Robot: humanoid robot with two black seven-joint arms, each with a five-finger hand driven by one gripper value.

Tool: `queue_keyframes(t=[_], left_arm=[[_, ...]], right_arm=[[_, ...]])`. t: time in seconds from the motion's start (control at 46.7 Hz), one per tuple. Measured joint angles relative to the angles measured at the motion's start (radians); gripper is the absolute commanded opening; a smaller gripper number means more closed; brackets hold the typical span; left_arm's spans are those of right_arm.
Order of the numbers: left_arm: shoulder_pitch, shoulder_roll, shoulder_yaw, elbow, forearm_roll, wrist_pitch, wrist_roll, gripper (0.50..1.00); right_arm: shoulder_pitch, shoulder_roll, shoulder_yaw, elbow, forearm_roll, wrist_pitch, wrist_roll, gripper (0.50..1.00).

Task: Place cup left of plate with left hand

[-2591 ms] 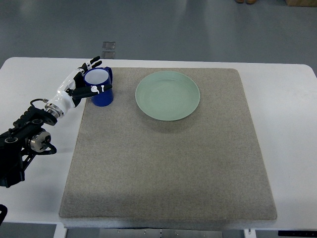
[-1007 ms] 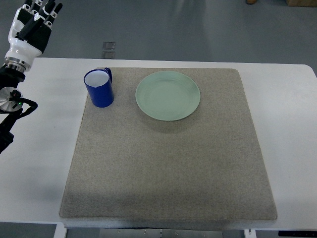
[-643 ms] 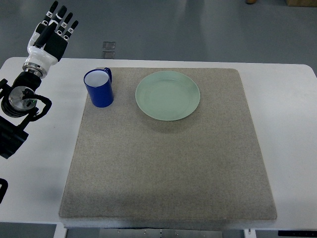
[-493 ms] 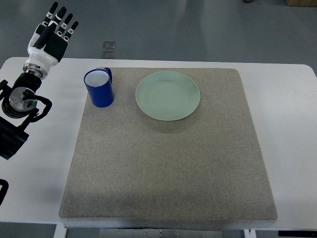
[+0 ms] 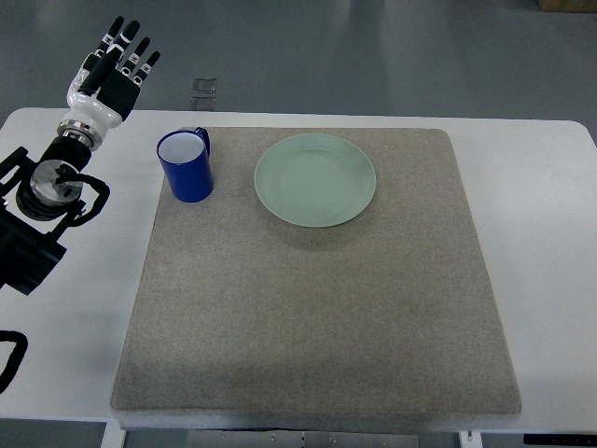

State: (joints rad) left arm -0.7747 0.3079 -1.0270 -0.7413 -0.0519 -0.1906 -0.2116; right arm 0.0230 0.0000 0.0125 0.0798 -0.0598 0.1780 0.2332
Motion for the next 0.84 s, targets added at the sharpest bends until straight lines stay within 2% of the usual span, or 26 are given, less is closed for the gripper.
queue_keyframes(t=[0.15, 0.428, 0.685, 0.835], left_arm=[[-0.055, -0.014, 0.0, 0.068, -0.002, 0.008, 0.0, 0.996], [-0.179, -0.11, -0.008, 0.285, -0.005, 0.037, -0.001, 0.996], [-0.199, -0.121, -0.013, 0.299, -0.005, 0.027, -0.003, 0.999], [-0.199, -0.121, -0.013, 0.301, -0.004, 0.019, -0.003, 0.996]], right_arm=[[0.0, 0.0, 0.0, 0.0, 0.0, 0.0, 0.0, 0.932], [0.0, 0.0, 0.0, 0.0, 0.0, 0.0, 0.0, 0.932], [0.0, 0.0, 0.002, 0.004, -0.001, 0.011, 0.0, 0.932], [0.001, 0.0, 0.002, 0.101, -0.008, 0.027, 0.0, 0.932]])
